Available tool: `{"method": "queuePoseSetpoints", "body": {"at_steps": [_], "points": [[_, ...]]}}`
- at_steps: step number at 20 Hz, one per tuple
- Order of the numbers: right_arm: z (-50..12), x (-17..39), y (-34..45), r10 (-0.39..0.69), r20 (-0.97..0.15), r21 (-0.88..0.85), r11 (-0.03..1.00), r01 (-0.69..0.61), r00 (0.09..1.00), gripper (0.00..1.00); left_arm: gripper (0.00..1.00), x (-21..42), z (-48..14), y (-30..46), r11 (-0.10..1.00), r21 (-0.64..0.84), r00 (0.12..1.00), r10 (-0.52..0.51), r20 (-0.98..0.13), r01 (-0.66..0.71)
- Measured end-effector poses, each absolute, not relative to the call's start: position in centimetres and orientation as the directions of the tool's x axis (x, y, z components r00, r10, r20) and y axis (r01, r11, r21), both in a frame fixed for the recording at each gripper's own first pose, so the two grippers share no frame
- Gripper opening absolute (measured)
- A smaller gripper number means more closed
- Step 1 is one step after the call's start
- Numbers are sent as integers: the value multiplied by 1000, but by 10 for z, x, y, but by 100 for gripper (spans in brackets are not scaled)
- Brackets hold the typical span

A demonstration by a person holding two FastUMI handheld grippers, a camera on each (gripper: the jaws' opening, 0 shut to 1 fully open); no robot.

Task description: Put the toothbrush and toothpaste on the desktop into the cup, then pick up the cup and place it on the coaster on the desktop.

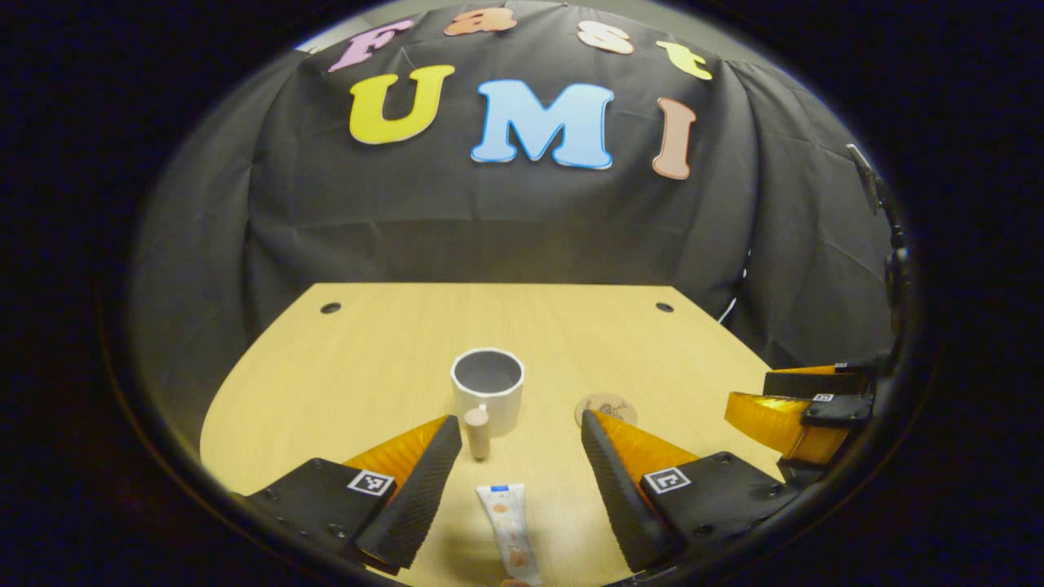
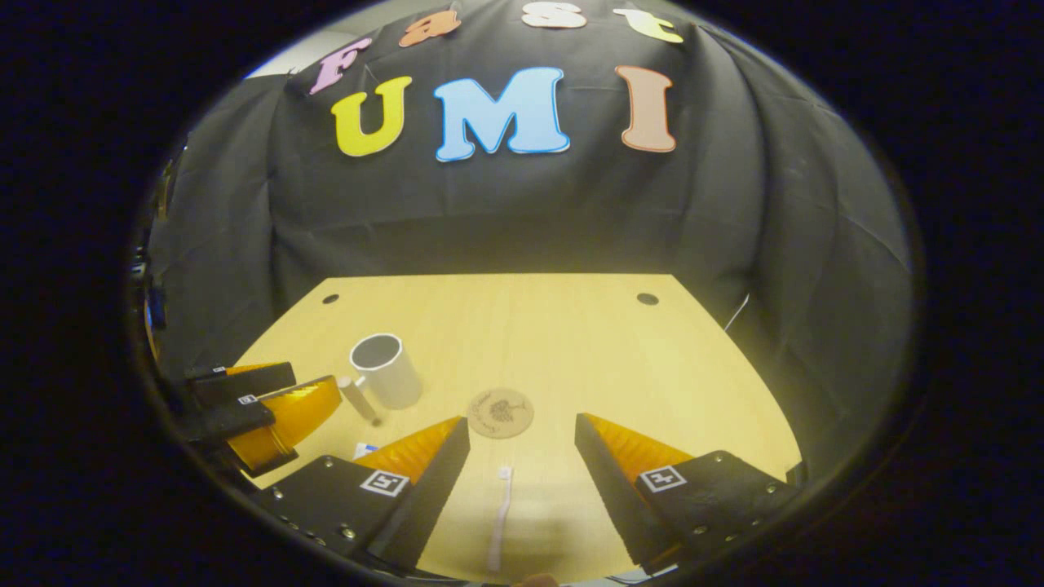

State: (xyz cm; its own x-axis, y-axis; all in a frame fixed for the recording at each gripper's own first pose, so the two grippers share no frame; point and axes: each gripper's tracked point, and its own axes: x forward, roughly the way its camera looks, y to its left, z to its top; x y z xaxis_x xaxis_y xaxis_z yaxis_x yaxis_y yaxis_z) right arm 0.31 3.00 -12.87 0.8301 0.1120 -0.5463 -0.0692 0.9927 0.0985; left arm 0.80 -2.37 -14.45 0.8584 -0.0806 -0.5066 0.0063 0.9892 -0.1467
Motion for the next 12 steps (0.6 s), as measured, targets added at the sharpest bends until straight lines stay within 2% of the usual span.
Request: {"method": "queuePoseSetpoints", "body": {"at_steps": [1,4,6,7,8,9,10,12], "points": [[-135,0,30,112,-574,100,993,-66,811,87,95,6,-155,-23,989,-148,838,-84,-540,3],[-157,-8,38,123,-652,114,991,-63,748,87,93,-4,-179,-22,986,-166,783,-91,-616,-16],[-176,-17,42,126,-702,117,991,-61,701,87,95,-12,-191,-23,977,-211,737,-112,-667,-43],[-183,-21,43,128,-726,120,991,-59,676,87,93,-14,-200,-22,973,-222,715,-117,-690,-56],[-189,-25,46,132,-748,124,991,-58,650,86,96,-18,-206,-21,972,-226,693,-121,-711,-63],[-195,-29,46,135,-769,127,990,-57,625,87,93,-21,-211,-19,972,-226,669,-122,-733,-71],[-201,-34,47,136,-788,128,990,-56,601,88,96,-23,-217,-17,971,-227,650,-121,-750,-80],[-215,-41,48,135,-824,123,991,-58,550,88,93,-29,-226,-18,967,-234,609,-128,-783,-96]]}}
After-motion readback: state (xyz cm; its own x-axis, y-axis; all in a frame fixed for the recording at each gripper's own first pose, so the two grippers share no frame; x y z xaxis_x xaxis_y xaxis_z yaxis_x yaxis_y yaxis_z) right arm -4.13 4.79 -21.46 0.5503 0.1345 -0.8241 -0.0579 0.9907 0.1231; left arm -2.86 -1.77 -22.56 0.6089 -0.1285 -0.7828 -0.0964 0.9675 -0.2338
